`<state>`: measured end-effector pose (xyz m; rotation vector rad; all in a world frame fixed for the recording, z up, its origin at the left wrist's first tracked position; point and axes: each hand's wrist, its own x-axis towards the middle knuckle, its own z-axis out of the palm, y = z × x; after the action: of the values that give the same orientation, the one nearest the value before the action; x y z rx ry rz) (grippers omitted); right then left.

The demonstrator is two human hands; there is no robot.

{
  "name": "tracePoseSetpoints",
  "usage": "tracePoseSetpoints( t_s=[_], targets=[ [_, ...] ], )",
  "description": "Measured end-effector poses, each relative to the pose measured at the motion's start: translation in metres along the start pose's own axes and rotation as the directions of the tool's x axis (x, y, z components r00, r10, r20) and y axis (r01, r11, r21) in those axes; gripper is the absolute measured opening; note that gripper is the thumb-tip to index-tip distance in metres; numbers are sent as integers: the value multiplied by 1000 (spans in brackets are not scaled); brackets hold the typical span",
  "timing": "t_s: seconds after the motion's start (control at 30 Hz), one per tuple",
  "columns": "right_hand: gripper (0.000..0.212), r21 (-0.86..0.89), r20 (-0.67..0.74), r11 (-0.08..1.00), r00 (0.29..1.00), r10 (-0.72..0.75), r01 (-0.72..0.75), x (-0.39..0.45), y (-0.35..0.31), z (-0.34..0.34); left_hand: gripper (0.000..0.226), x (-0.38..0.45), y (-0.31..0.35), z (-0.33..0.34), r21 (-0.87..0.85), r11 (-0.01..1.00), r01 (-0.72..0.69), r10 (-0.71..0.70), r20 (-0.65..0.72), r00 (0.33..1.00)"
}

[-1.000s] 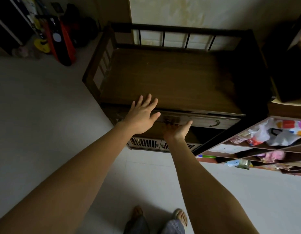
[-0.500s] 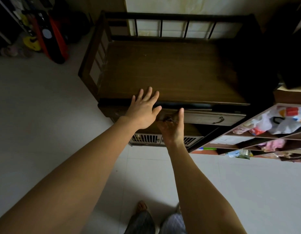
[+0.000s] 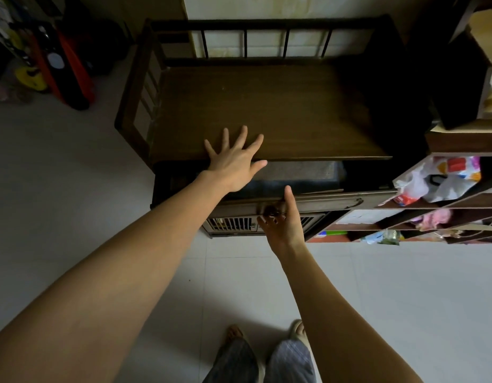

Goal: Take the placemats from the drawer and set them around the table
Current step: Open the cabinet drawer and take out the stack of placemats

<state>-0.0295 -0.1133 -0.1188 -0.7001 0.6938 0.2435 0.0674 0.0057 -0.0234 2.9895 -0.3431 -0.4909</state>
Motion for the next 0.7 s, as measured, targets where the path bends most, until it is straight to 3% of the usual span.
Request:
tracePoseSetpoints(
  t_s=[0.17, 0.4, 0.57, 0.7],
  targets=[
    [47, -23, -81, 999, 996, 29, -31, 2, -8, 10, 59, 7, 8, 10, 25, 999, 45, -44, -38, 998],
    [47, 92, -111, 994, 991, 71, -61, -30, 9, 5, 58, 8, 6, 2, -42, 998, 44, -45, -9, 999],
    [15, 41, -119, 997, 991, 66, -62, -57, 14, -12, 58, 6, 8, 1, -19, 998, 54, -54, -7, 999],
    [9, 30, -155, 998, 986, 64, -60, -75, 14, -19, 58, 4, 9, 2, -17, 998, 58, -58, -11, 998]
  ],
)
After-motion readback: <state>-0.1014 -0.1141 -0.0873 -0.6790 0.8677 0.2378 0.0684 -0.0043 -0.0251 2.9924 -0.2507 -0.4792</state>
